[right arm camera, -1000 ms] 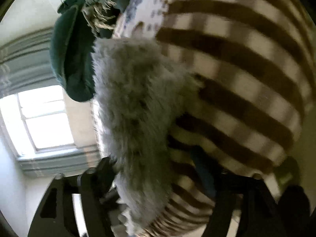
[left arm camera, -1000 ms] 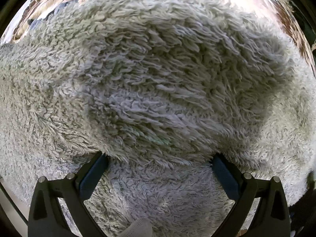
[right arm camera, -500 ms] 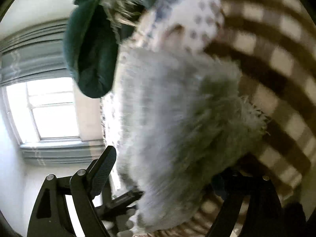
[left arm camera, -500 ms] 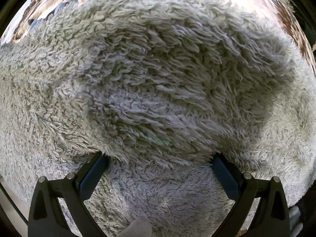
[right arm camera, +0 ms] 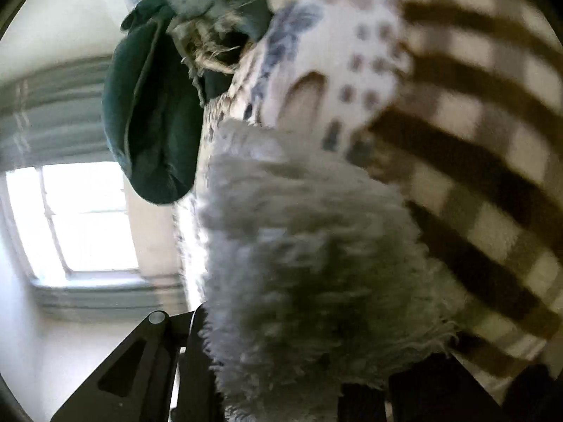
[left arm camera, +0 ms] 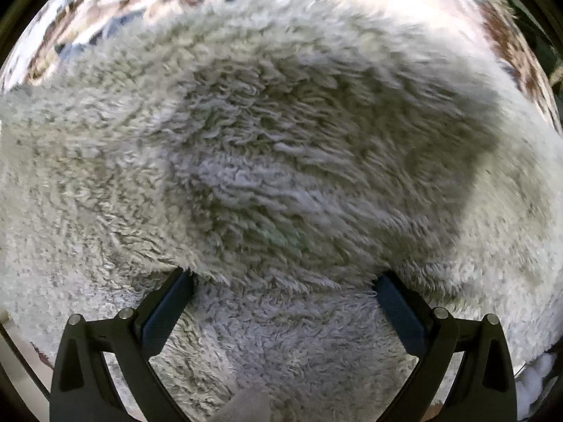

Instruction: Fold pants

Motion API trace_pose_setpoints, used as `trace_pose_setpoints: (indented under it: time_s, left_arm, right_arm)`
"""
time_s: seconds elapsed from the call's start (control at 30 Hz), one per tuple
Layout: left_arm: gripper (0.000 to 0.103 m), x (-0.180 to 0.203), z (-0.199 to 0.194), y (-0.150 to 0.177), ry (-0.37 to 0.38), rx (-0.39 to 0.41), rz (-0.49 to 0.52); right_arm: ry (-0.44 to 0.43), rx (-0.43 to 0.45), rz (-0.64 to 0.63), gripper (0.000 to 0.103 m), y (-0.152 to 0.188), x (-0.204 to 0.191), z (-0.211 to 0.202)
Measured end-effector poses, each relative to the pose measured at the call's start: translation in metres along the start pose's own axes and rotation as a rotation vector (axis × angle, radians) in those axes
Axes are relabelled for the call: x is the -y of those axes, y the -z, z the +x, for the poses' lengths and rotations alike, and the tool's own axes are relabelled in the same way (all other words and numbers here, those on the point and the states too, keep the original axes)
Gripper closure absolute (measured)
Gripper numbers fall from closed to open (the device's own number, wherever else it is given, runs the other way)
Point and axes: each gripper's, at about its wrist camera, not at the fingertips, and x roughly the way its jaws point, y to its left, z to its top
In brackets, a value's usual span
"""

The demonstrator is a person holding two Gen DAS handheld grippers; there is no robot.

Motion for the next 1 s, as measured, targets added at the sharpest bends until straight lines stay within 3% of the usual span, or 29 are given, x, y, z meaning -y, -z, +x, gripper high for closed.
trace_pose_setpoints:
  time_s: [0.1, 0.27, 0.47, 0.77, 1.0]
  left_arm:
    - [0.000, -0.005, -0.020, 0.008, -0.039, 0.072, 0.030]
    - [0.000, -0.033, -0.056, 0.022, -0.040, 0.169, 0.044]
    - [0.000, -0.090, -0.088, 0.035, -0.031, 0.218, 0.032]
    - [0.000, -0.183, -0.119, 0.045, -0.054, 0.266, -0.012]
    - [0.000, -0.278, -0.119, 0.055, -0.064, 0.253, -0.121]
  right_arm:
    - [0.034, -0.003, -0.106, 0.083, 0.009, -0.041, -0.011]
    - [0.042, -0.012, -0.251, 0.084, 0.037, -0.106, -0.020]
    - [0.039, -0.047, -0.371, 0.085, 0.096, -0.175, -0.004]
    - [0.047, -0.169, -0.490, 0.086, 0.214, -0.227, 0.079]
    - [0.178, -0.375, -0.708, 0.086, 0.340, -0.223, 0.173]
